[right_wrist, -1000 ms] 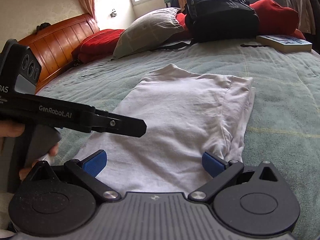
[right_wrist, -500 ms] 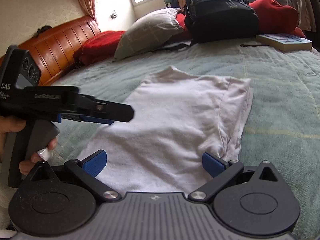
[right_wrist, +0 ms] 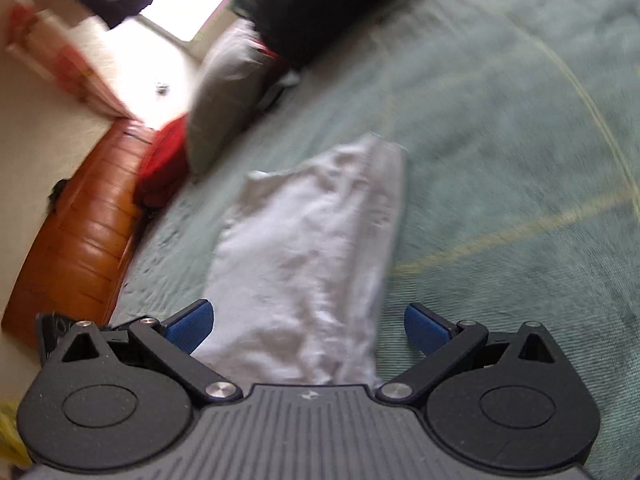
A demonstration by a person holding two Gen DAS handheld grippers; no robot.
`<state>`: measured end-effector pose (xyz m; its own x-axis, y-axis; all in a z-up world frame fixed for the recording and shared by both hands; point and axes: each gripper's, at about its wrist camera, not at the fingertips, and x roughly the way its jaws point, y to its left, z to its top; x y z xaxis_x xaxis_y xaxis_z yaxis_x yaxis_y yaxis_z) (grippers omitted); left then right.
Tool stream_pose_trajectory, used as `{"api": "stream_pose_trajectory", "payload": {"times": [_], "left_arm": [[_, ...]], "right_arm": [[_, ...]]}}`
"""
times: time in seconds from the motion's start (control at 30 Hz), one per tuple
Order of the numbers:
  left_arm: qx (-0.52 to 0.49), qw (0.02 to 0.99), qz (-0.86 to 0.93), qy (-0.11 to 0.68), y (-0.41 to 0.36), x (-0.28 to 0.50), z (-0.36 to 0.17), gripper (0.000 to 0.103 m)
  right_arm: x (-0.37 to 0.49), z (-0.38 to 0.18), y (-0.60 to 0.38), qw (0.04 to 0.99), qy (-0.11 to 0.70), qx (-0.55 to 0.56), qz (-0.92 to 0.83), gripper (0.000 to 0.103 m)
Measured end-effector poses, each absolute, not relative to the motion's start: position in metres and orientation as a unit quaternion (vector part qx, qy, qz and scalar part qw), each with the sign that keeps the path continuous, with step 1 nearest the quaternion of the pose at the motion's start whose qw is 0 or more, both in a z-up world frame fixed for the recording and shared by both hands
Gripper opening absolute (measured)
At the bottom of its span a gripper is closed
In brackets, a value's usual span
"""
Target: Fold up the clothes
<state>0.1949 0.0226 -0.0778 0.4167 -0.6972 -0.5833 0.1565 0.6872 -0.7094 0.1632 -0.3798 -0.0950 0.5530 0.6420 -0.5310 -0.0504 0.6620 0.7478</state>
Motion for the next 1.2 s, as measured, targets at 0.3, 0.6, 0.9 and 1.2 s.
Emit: {"api": "stream_pose_trajectory", "payload": {"times": [0.3,0.6,0.9,1.2], "left_arm": [[-0.329,0.753,-0.303,0.484,0.000,0.238,-0.090,0.101],[-0.338,0.738,-0.315,0.492,-0.010,0.251,-0.093,0.101],[-0.354,0.708,-0.347,0.503,-0.011,0.256,-0.100,0.102],[-0.339,0.689,-0.373,0.521,-0.021,0.255,-0.093,0.102]], "right_arm": [[0.199,-0.103,-0.376,0.778,0.433,0.382,0.248,0.103],[0.212,-0.108,-0.380,0.761,0.416,0.425,0.259,0.103],[0.190,-0.108,-0.363,0.753,0.428,0.407,0.291,0.103],[0.203,-0.112,-0.363,0.742,0.416,0.436,0.293,0.103]]}}
